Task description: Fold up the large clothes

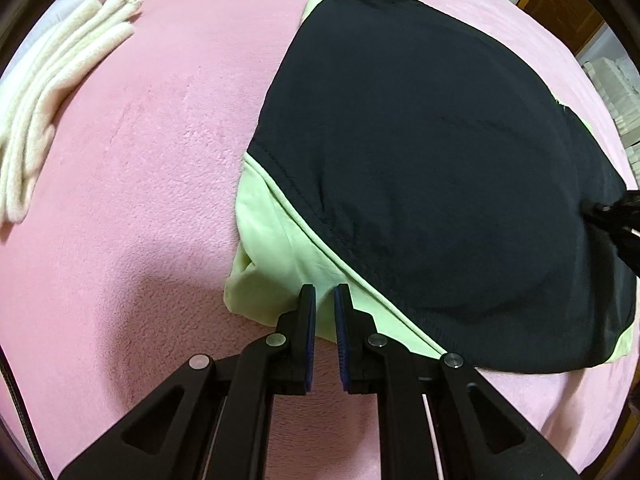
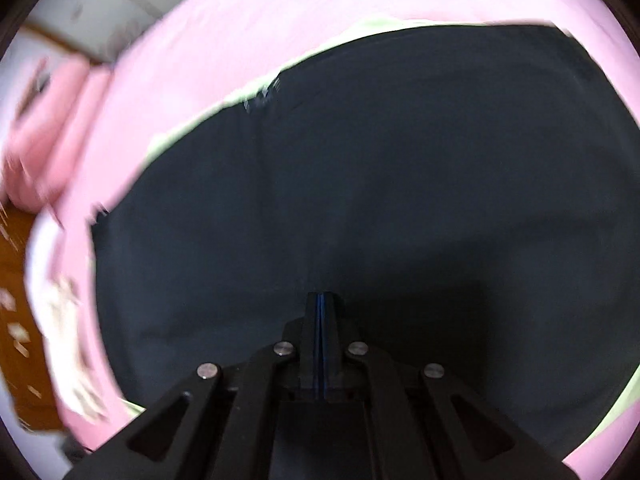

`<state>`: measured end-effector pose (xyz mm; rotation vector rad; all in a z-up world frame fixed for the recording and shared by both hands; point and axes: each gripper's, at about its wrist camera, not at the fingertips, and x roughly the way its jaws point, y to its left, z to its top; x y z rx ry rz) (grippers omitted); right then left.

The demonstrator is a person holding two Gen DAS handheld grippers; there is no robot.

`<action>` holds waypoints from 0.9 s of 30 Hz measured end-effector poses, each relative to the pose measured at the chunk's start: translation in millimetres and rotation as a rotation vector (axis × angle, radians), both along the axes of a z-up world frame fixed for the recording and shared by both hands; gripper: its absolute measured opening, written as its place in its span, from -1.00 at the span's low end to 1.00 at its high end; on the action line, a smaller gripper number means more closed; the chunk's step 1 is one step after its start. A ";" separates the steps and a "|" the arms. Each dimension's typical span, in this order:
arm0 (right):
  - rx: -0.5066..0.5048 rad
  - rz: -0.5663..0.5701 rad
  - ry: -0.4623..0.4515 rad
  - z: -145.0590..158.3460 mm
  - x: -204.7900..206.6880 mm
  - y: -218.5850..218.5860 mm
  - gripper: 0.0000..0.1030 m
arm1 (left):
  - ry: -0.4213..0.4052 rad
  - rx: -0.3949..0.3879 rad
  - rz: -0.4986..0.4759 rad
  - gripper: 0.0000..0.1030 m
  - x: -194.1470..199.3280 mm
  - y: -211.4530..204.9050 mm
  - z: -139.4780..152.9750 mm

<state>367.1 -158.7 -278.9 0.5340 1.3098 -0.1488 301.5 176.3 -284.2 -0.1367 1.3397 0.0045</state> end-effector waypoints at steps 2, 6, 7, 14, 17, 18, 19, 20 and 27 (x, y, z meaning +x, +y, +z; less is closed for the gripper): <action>-0.035 0.036 0.049 -4.2 17.1 10.0 -1.00 | 0.004 -0.021 0.004 -0.82 0.9 2.2 -0.1; -0.104 0.150 0.135 -13.5 35.0 20.6 -1.00 | 0.004 -0.060 0.024 -0.82 0.9 7.7 -1.1; -0.112 0.163 0.142 -15.0 39.9 25.3 -1.00 | 0.004 -0.070 0.031 -0.82 0.8 8.9 -1.0; -0.100 0.186 0.197 -20.9 53.7 27.4 -1.00 | 0.018 -0.167 0.109 -0.81 -1.2 18.4 1.3; -0.098 0.206 0.179 -20.4 51.4 28.3 -1.00 | 0.021 -0.264 0.178 -0.54 -9.3 27.9 6.8; -0.099 0.209 0.174 -24.5 64.1 36.9 -1.00 | 0.023 -0.299 0.206 -0.46 -13.3 31.6 6.1; -0.102 0.215 0.168 -24.6 64.1 37.6 -1.00 | 0.029 -0.338 0.254 -0.37 -19.8 37.2 5.2; -0.106 0.224 0.165 -22.7 60.4 36.5 -1.00 | 0.034 -0.356 0.288 -0.33 -24.2 41.0 5.5; -0.128 0.284 0.147 -23.2 57.5 50.1 -1.00 | -0.029 -0.465 0.408 0.08 -56.6 49.5 -8.5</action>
